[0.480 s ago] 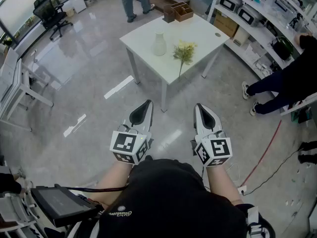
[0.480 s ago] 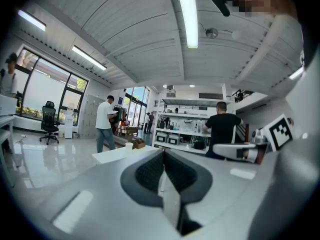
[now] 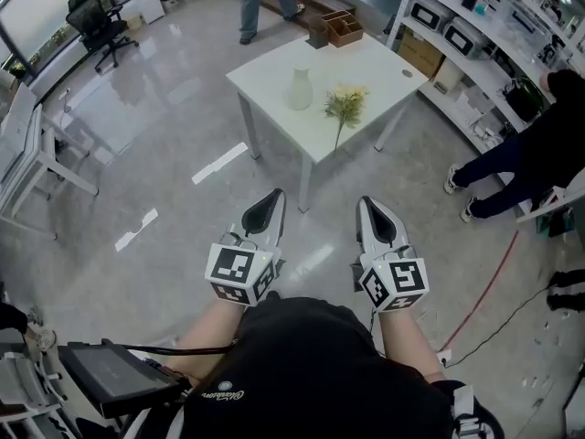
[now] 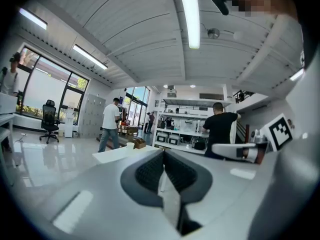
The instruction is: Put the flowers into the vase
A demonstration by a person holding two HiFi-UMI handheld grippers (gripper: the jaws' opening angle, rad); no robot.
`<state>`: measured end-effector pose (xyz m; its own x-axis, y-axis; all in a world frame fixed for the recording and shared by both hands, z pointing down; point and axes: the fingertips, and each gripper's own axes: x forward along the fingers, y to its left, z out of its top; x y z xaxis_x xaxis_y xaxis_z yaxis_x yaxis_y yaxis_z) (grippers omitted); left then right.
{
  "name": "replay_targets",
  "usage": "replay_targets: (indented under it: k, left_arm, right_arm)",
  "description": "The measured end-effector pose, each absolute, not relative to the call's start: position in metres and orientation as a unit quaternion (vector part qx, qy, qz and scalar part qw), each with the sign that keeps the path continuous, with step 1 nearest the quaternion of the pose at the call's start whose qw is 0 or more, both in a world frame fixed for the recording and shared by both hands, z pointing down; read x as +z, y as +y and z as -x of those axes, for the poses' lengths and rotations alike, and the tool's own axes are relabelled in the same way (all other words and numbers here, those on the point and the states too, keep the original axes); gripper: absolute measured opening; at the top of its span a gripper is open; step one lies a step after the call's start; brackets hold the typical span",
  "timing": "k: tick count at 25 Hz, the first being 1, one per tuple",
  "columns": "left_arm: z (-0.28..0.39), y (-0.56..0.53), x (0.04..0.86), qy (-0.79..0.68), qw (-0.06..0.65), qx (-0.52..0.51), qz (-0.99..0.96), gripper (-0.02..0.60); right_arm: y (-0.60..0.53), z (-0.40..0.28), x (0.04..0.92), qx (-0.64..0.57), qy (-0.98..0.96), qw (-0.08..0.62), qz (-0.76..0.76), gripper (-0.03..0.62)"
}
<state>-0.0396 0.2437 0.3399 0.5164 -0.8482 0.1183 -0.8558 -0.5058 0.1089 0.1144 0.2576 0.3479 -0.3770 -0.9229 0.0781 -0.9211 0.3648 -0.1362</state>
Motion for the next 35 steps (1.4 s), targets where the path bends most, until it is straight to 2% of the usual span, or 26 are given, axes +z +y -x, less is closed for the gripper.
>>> replay_targets:
  k: [26, 35]
  left_arm:
    - [0.120, 0.200, 0.374, -0.470, 0.115, 0.025, -0.875, 0.008]
    - [0.126, 0.139, 0.385, -0.490, 0.118, 0.030, -0.863, 0.008]
  right_arm:
    - [0.221, -0.050, 0.381, -0.076, 0.810, -0.059, 0.579, -0.002]
    - [0.149, -0.041, 0.391, -0.072, 0.832, -0.062, 0.547, -0.002]
